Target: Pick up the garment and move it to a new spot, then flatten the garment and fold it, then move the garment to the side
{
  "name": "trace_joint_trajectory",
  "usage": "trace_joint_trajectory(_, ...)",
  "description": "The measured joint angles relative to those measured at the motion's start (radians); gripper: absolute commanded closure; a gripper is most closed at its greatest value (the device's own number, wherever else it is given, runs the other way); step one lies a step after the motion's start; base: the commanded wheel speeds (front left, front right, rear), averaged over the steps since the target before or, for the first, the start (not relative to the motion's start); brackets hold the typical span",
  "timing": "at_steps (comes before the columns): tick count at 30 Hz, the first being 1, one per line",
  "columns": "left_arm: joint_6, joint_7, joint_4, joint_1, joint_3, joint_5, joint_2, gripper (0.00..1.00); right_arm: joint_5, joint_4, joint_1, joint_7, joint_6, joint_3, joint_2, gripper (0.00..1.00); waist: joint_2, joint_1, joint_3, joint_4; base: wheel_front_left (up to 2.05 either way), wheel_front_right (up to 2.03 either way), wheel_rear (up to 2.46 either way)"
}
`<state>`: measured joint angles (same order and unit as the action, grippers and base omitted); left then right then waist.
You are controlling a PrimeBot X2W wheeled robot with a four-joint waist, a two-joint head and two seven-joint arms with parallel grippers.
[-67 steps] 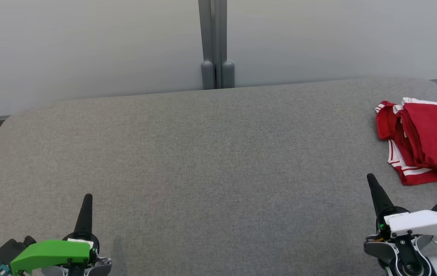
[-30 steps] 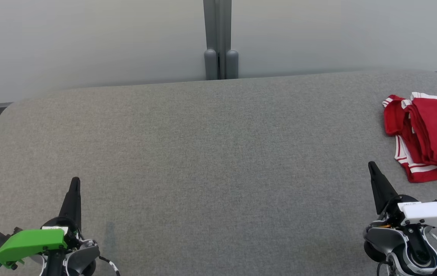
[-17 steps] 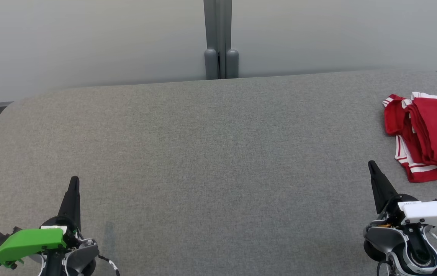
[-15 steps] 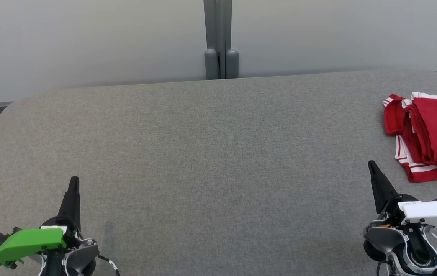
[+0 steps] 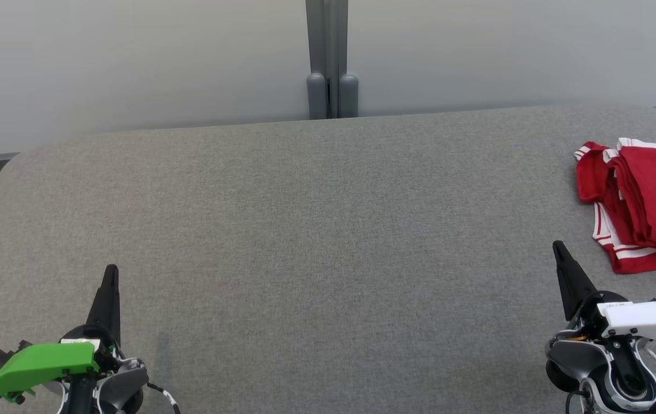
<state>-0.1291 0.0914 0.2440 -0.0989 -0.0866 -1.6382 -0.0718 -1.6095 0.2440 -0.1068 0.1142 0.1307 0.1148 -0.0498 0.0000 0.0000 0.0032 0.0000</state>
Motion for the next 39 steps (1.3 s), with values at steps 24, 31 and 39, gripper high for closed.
trace_joint_trajectory(24,0.0,0.005,0.0,0.0,-0.007,0.005,0.006,1.0,0.0,0.0,0.0,0.0,0.0,0.0,0.0,1.0,0.0,0.0,0.0,0.0,0.0,0.0,0.0)
trace_joint_trajectory(31,0.0,0.008,0.0,0.0,-0.009,0.008,0.008,1.0,0.0,0.0,0.0,0.0,0.0,0.0,0.0,1.0,0.0,0.0,0.0,0.0,0.0,0.0,0.0)
trace_joint_trajectory(39,0.0,0.01,0.001,0.0,-0.01,0.01,0.01,1.0,0.0,0.0,0.0,0.0,0.0,0.0,0.0,1.0,0.0,0.0,0.0,0.0,0.0,0.0,0.0)
